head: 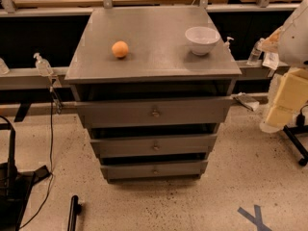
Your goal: Open top drawer
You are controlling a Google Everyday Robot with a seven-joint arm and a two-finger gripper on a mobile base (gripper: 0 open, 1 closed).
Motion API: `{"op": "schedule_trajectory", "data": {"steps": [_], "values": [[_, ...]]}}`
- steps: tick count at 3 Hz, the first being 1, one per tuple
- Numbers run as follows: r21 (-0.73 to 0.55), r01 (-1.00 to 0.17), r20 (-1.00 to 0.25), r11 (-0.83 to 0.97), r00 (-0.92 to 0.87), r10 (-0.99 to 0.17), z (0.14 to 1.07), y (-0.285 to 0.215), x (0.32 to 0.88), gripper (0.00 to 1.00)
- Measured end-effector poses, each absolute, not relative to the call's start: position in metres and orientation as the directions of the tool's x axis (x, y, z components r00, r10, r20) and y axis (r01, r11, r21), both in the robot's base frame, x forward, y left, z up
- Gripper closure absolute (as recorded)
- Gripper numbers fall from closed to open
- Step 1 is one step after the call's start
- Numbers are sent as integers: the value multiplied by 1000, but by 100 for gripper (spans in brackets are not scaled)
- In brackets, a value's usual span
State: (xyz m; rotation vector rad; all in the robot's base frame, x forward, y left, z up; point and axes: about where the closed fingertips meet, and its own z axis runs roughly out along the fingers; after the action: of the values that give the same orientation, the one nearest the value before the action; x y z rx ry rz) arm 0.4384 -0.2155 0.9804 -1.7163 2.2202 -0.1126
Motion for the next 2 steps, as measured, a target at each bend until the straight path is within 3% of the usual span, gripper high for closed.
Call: {"op": "schedule_trajectory", "data": {"steps": [2], "values": [[-269,-921,-247,282,-217,-944,968,-208,444,0]]}}
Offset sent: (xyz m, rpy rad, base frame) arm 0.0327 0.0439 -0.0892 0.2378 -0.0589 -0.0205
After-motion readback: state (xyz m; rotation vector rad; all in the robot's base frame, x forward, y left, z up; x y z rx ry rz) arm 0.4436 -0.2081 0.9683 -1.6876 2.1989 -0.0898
